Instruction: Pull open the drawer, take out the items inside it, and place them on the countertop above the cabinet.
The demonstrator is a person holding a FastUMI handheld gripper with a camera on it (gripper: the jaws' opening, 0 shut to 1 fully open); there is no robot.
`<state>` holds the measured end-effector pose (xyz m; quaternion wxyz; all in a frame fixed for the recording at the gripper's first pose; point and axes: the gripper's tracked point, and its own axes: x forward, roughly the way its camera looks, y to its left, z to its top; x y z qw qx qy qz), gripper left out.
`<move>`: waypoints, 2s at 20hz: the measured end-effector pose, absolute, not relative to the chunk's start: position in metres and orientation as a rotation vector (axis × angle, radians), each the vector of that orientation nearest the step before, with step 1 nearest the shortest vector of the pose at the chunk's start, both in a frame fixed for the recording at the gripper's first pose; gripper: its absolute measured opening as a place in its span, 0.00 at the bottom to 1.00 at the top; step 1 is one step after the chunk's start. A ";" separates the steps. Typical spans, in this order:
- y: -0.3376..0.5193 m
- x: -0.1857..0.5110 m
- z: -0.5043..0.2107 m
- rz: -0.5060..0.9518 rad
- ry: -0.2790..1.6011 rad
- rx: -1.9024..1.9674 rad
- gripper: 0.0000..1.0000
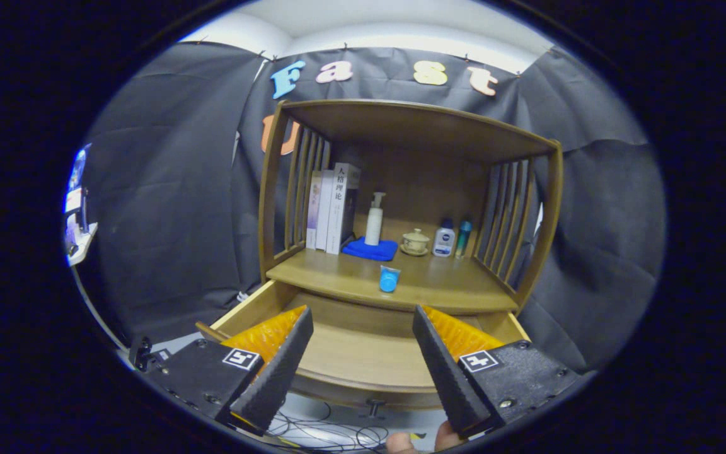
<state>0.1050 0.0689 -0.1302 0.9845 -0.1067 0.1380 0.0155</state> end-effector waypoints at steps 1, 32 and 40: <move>0.064 0.102 -0.138 0.028 0.272 -0.199 1.00; 0.025 0.074 -0.295 -0.148 0.266 -0.212 0.96; 0.023 0.111 -0.293 -0.122 0.307 -0.143 0.95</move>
